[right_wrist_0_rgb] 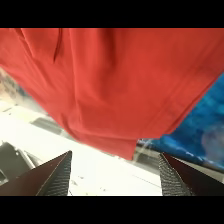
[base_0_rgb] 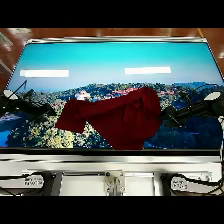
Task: Fold the shirts.
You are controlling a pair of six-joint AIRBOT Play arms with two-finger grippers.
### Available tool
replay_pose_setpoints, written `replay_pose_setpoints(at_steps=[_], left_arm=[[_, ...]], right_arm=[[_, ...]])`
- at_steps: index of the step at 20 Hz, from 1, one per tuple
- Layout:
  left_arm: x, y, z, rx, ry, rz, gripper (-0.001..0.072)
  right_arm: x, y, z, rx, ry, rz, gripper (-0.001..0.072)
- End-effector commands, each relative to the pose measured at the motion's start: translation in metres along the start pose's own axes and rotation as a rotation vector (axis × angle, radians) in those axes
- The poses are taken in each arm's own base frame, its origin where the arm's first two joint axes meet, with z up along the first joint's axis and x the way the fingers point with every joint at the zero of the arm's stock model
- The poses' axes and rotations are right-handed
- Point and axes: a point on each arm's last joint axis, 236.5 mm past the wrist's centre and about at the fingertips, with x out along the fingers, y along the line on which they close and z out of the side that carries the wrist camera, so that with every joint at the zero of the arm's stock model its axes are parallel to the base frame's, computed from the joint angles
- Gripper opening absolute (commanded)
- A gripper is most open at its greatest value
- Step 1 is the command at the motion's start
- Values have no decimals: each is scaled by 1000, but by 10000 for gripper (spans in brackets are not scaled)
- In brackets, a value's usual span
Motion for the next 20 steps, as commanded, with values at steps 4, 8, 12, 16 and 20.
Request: replay_pose_setpoints(at_steps=[4,8,12,16,20], left_arm=[[39,-5,-12,-7,117,-92,690],[50,-7,-14,-5,141,-97,671],[66,-23,-22,30,174,-92,342],[63,-33,-24,83,181,-95,42],[33,-48,-9,163,86,-104,41]], right_arm=[[27,14,-2,-26,14,-3,651],[29,16,-3,-23,19,-8,651],[29,13,-4,-5,22,-22,651],[38,-8,-27,44,102,-82,651],[87,-18,-89,17,271,-123,652]])
